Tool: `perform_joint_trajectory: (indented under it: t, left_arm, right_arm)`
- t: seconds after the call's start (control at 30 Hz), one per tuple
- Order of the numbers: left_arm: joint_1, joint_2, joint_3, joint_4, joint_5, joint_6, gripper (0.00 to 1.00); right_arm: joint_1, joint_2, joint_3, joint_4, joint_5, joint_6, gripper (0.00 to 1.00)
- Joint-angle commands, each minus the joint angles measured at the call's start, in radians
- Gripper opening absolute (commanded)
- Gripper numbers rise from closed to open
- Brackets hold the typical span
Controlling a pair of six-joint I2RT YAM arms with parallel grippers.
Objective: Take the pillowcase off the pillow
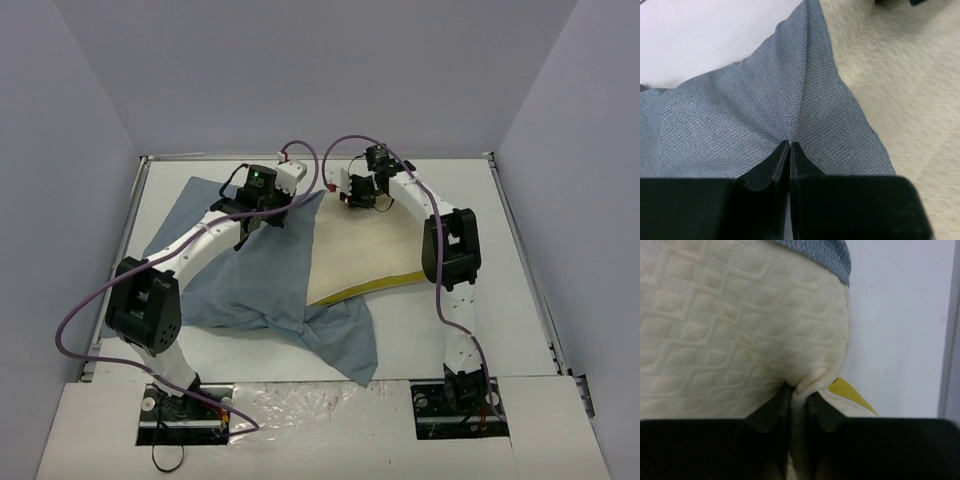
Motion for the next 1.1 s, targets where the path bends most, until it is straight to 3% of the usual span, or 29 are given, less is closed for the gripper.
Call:
perform_joint_trajectory:
  t: [0.0,0.17,0.27,0.5,0.67,0.8,0.87,0.93,0.97,1.0,1.07]
  left_arm:
    - [0.003,-0.072,-0.012,0.048,-0.021,-0.026,0.02]
    - [0.020,-0.103,-0.032,0.074,-0.044,-0.069,0.02]
    - [0.050,-0.144,-0.047,0.103,-0.050,-0.109,0.02]
    - [0.171,-0.247,-0.086,0.203,0.034,-0.290,0.02]
    - [0.207,-0.301,-0.101,0.259,0.077,-0.365,0.02]
    - [0.266,-0.307,-0.121,0.233,0.013,-0.352,0.02]
    - [0.372,-0.296,-0.167,0.255,0.013,-0.402,0.02]
    - [0.455,-0.287,-0.207,0.305,0.046,-0.478,0.02]
    - [0.546,-0.284,-0.243,0.319,0.054,-0.496,0.02]
    - [0.579,-0.278,-0.257,0.328,0.057,-0.503,0.02]
    - [0.630,-0.270,-0.271,0.328,0.056,-0.497,0.02]
  right_arm:
    - [-0.010,0.035,-0.004,-0.106,0.043,-0.009,0.01]
    - [-0.045,-0.111,-0.030,-0.092,-0.029,0.081,0.00]
    - [-0.069,-0.279,-0.044,-0.083,-0.108,0.153,0.00]
    - [-0.070,-0.614,-0.004,-0.076,-0.091,0.255,0.00]
    - [-0.036,-0.839,-0.174,-0.033,-0.059,0.223,0.00]
    - [-0.048,-0.994,-0.350,0.006,0.059,0.170,0.00]
    - [-0.097,-1.046,-0.393,0.041,0.079,0.172,0.00]
    - [-0.229,-1.079,-0.427,0.062,0.038,0.204,0.00]
    - [-0.276,-1.088,-0.433,0.067,-0.021,0.212,0.00]
    - [-0.368,-1.099,-0.449,0.069,-0.054,0.218,0.00]
    - [-0.437,-1.122,-0.461,0.072,-0.115,0.229,0.00]
